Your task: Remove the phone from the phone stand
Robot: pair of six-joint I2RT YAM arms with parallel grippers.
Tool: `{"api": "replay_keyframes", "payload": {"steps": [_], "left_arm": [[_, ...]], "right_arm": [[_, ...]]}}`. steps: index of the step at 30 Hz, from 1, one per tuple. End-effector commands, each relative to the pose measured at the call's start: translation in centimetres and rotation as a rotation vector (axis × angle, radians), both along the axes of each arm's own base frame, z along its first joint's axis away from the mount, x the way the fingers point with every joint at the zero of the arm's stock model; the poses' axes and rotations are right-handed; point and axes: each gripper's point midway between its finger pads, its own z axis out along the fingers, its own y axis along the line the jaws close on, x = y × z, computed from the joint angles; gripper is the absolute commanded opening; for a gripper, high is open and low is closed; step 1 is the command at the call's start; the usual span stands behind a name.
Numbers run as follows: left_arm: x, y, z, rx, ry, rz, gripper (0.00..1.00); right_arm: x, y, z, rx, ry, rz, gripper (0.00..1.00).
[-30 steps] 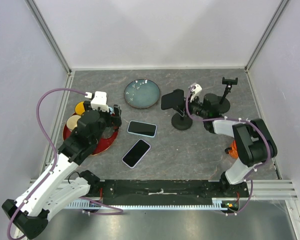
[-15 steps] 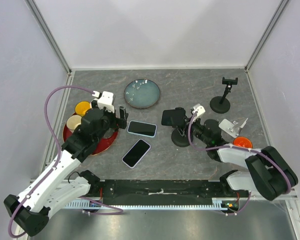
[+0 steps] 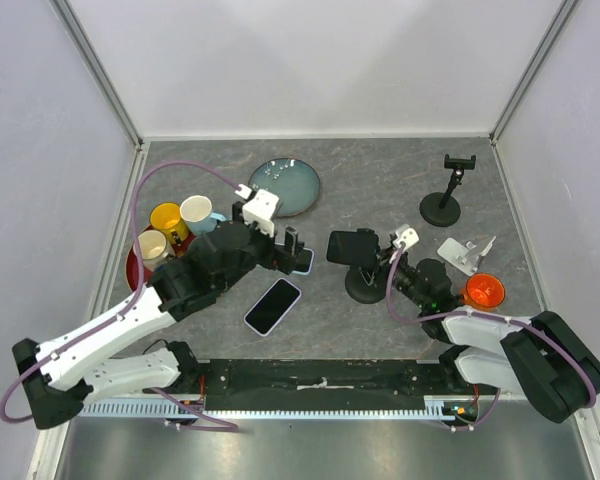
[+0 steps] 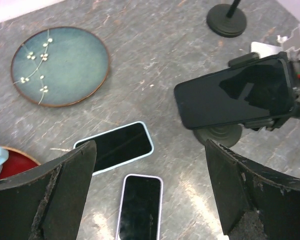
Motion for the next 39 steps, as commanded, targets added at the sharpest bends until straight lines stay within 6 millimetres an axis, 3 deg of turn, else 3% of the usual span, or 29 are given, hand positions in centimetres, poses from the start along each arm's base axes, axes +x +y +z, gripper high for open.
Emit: {"api": "replay_keyframes", "payload": {"steps": [1, 6, 14, 25, 26, 34, 37, 39], "left_arm": [[0.0, -2.1, 3.2, -0.062, -0.033, 0.035, 0.96], [-0.6, -4.5, 4.0, -0.074, -0.031, 0.006, 0.96], [-1.2, -7.5, 4.0, -0.054, -0.032, -0.023, 0.96], [-1.8, -11.1, 4.2, -0.027, -0.037, -0.055, 0.96], [-1.9, -11.4, 4.2, -0.027, -0.035, -0.061, 0.96], [-2.2, -14.3, 2.8, 0.015, -0.008, -0.094, 0.96], [-2.3, -15.0, 2.2, 0.035, 0.006, -0.098, 0.96], [-2.3, -15.4, 2.0, 0.039, 0.013, -0.092, 0.96]], "right_arm": [[-0.3, 0.6, 4.3, 0.137, -0.122, 0.022, 0.49], [-0.9, 0.2, 3.0, 0.151, -0.096, 0.012, 0.66], [-1.7, -0.5, 0.9, 0.168, -0.057, -0.014, 0.67], [-1.8, -0.1, -0.5, 0.179, -0.038, 0.003, 0.61], [-2.1, -0.3, -1.5, 0.166, -0.013, 0.0, 0.59], [-2.2, 0.1, -1.7, 0.176, -0.012, 0.02, 0.48], [-2.2, 0.1, -1.7, 0.175, -0.013, 0.024, 0.33], [-2.2, 0.2, -1.8, 0.172, -0.009, 0.029, 0.17]]}}
